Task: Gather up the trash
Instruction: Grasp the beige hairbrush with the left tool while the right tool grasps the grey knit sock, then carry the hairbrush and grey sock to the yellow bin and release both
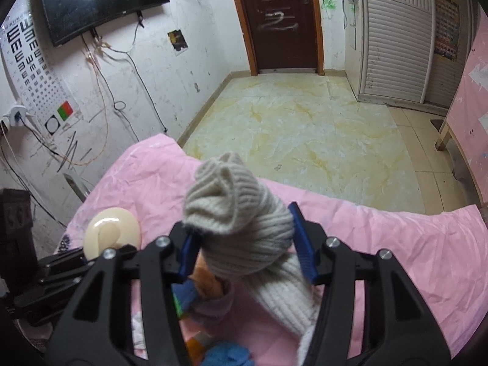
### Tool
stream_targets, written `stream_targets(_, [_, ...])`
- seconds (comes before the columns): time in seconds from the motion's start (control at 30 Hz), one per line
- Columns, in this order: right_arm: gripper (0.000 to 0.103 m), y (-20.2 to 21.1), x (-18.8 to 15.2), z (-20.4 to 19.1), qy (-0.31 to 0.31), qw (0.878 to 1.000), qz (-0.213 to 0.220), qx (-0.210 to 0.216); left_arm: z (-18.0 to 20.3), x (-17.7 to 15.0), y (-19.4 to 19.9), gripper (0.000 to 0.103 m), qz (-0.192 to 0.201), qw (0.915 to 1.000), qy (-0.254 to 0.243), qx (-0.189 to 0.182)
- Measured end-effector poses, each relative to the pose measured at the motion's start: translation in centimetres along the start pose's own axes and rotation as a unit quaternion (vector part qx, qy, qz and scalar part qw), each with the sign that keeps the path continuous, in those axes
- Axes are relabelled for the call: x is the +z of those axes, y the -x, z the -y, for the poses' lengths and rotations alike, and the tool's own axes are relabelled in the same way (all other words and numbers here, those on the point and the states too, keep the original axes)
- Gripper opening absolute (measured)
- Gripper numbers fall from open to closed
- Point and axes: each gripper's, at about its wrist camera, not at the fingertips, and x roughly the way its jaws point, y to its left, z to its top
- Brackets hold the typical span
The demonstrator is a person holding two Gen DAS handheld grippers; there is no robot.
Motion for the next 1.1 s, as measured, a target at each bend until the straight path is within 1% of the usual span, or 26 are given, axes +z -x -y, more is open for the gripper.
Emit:
stream_targets(0.17, [0.052, 2.5, -0.8, 0.6, -0.013, 1.000, 0.019, 0.003, 1.8, -0.7, 1.3, 0.011, 0.031, 0.9985, -0.038, 0.023])
stream_targets(0.37, [0.052, 6.1, -1.5, 1.4, -0.024, 0.999, 0.045, 0.003, 3.5, -2.6, 3.7, 0.012, 0.042, 0.9971, -0.057, 0.028])
stream_targets(0.53, [0.052, 8.8, -2.2, 2.4, -0.038, 0.997, 0.066, -0.001, 5.8, -3.5, 5.6, 0.012, 0.050, 0.9957, -0.076, 0.020])
stream_targets(0.73, [0.052, 12.4, -3.5, 4.4, -0.058, 0.994, 0.091, -0.009, 9.1, -4.7, 6.8, 0.012, 0.054, 0.9927, -0.107, 0.005])
stream_targets(0.93, [0.052, 15.6, -5.2, 7.2, -0.080, 0.990, 0.111, -0.026, 13.0, -6.1, 7.2, 0.012, 0.050, 0.9891, -0.138, -0.010])
stream_targets(1.1, [0.052, 18.4, -7.1, 10.2, -0.105, 0.985, 0.126, -0.047, 15.9, -7.5, 7.2, 0.012, 0.043, 0.9856, -0.162, -0.025])
